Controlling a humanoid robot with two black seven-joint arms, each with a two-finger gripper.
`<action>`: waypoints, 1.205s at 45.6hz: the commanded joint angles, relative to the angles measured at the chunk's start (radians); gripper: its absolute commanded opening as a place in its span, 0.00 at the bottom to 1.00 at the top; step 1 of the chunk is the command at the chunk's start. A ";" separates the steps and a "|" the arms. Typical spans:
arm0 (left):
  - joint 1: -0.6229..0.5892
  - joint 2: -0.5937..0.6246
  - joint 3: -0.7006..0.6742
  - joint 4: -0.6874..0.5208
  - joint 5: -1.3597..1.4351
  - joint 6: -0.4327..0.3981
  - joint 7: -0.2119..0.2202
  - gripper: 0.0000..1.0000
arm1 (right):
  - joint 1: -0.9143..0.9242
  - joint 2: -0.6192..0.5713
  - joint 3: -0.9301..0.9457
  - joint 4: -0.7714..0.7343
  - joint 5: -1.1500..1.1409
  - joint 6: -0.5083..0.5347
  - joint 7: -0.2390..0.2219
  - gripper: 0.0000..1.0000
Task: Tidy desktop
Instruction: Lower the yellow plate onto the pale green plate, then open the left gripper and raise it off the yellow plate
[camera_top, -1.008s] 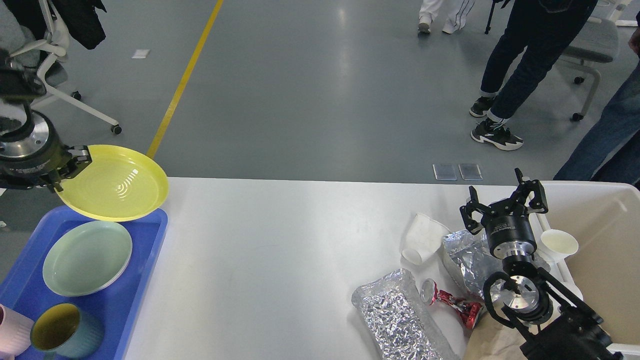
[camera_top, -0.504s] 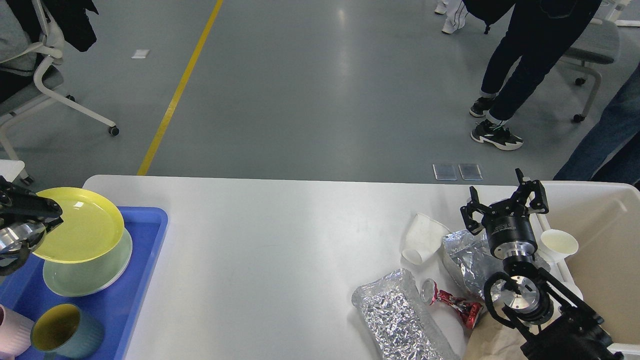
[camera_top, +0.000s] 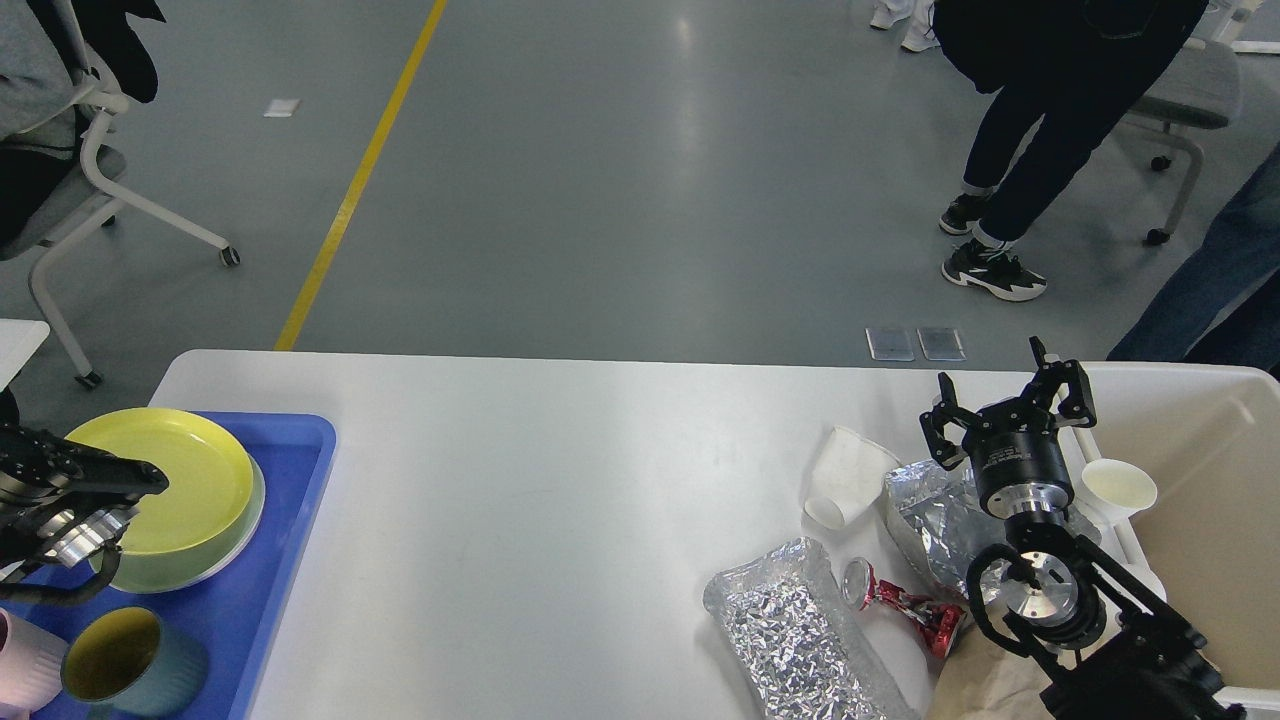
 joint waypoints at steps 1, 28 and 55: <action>0.017 0.000 -0.002 0.018 0.000 0.000 -0.001 0.02 | 0.000 0.000 0.000 0.000 0.000 0.000 0.000 1.00; 0.018 0.000 -0.052 0.018 -0.001 -0.009 0.002 0.78 | 0.000 0.000 0.000 0.000 0.000 0.000 -0.001 1.00; -0.009 0.024 -0.056 0.013 0.000 -0.310 0.008 0.96 | 0.000 0.000 0.000 -0.002 0.000 0.000 -0.001 1.00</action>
